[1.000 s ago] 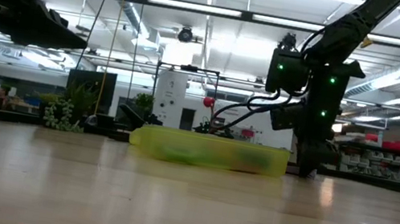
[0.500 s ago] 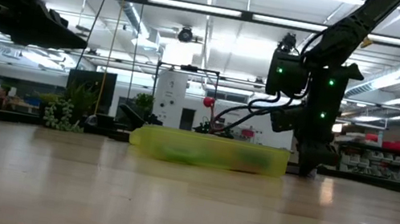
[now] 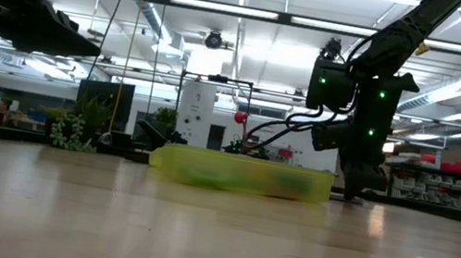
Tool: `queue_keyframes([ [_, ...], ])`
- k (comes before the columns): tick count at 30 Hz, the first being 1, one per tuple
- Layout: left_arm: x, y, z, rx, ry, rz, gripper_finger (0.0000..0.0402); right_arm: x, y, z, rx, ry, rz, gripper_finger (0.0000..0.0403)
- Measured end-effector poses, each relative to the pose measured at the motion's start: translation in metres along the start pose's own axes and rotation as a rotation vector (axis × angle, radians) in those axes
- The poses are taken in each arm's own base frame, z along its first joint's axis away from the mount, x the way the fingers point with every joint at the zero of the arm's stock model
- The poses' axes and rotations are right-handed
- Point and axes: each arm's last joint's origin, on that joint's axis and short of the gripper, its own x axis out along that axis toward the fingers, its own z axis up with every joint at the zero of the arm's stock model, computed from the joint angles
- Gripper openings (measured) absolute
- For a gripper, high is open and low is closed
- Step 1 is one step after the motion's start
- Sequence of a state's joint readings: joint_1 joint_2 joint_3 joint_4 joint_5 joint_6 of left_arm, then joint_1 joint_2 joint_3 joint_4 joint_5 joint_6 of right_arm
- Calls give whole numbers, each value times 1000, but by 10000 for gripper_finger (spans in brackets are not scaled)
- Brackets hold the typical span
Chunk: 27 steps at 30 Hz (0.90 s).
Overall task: Pack school essentials
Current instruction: Put the purple sticky notes into the yellow supply box
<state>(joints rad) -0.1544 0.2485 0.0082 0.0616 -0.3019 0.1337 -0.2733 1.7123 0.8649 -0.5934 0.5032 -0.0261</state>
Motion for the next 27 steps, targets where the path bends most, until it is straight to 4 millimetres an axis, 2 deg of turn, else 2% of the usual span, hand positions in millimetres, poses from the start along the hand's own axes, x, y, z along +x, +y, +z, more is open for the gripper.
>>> queue_keyframes([
  [4,0,0,0,-1,0,0,20,-5,4,1,0,2,-14,4],
  [8,0,0,0,-1,0,0,21,-18,11,6,-17,-5,-21,3],
  [15,0,0,0,-1,0,0,12,-49,27,21,-18,-83,-44,2],
  [27,0,0,0,-13,0,0,22,-100,51,41,-1,-267,-80,1],
])
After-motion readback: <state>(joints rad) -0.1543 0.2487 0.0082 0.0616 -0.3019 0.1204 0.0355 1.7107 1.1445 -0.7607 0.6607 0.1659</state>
